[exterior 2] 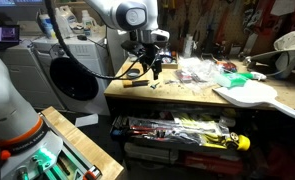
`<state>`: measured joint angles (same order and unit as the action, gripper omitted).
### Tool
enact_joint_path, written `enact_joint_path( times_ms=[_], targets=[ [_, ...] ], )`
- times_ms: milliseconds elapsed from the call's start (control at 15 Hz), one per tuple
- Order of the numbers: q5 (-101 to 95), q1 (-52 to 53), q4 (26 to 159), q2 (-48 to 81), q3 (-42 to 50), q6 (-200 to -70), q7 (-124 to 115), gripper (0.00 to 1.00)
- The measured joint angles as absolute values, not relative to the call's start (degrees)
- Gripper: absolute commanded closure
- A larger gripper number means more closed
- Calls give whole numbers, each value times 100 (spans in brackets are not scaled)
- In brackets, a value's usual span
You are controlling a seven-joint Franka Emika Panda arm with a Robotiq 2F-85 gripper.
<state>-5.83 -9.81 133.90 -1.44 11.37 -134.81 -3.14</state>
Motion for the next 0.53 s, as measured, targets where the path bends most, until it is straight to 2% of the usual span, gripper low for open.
enact_joint_path(
  times_ms=[533],
  targets=[
    [-926,-1455,14612,-1585,1200,-14060,-1529,0]
  ],
)
